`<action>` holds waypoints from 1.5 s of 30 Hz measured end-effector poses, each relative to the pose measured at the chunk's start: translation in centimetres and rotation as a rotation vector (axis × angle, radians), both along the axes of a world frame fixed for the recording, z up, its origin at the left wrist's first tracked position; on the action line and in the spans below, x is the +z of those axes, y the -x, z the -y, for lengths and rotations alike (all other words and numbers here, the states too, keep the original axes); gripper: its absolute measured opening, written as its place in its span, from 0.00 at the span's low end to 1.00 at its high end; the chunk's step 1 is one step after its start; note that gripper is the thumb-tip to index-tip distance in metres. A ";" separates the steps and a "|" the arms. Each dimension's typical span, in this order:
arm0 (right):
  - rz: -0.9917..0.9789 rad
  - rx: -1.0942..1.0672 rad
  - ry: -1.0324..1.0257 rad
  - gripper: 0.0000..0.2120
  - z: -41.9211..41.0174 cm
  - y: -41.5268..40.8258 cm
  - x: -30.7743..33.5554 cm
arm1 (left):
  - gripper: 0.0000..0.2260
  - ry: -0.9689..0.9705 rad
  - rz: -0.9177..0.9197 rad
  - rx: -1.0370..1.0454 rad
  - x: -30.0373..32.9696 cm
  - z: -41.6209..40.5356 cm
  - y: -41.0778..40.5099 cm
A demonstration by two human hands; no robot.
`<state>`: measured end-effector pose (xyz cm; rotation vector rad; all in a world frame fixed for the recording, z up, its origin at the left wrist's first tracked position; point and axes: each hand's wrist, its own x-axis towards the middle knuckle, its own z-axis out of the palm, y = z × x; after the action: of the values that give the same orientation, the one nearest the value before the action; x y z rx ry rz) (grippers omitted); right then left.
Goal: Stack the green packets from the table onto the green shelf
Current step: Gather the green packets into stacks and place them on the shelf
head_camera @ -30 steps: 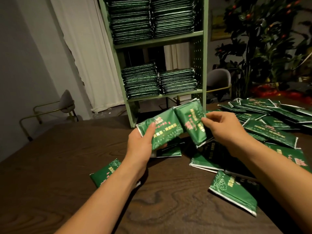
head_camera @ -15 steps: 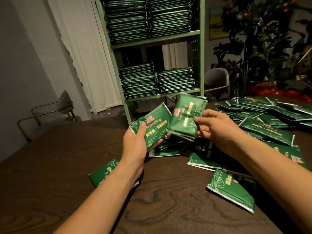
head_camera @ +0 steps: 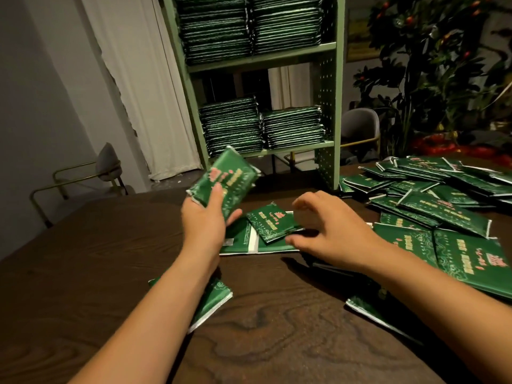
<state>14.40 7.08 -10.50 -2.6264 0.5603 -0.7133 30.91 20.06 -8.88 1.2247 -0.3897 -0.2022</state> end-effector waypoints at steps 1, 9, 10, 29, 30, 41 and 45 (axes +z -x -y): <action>-0.100 0.032 0.059 0.32 0.1 -0.1 -0.3 | 0.06 -0.015 -0.019 0.062 -0.1 -0.2 -0.9; -0.483 0.147 0.139 0.35 -0.2 -3.5 -0.6 | 0.16 -0.296 0.027 0.220 -1.9 -0.4 -2.7; -0.503 0.148 0.190 0.31 -0.2 -3.8 -0.6 | 0.16 -0.295 0.022 0.218 -1.8 -0.5 -2.7; 0.380 0.179 0.203 0.21 1.3 0.1 0.9 | 0.11 -0.341 0.016 0.168 -1.7 -0.9 -2.1; 0.431 0.197 0.183 0.21 1.2 0.2 1.3 | 0.09 -0.318 -0.008 0.152 -1.7 -0.9 -2.1; 0.563 0.374 0.019 0.10 0.7 0.2 1.2 | 0.17 -0.053 -0.336 -0.523 -0.4 -0.6 0.8; 0.530 0.373 0.027 0.05 0.8 0.2 1.0 | 0.17 -0.128 -0.204 -0.603 -0.3 -1.0 1.7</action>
<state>14.17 6.31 -9.54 -2.3176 -0.0893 -1.2241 29.21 21.07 -9.17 1.1707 -0.5658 -0.8735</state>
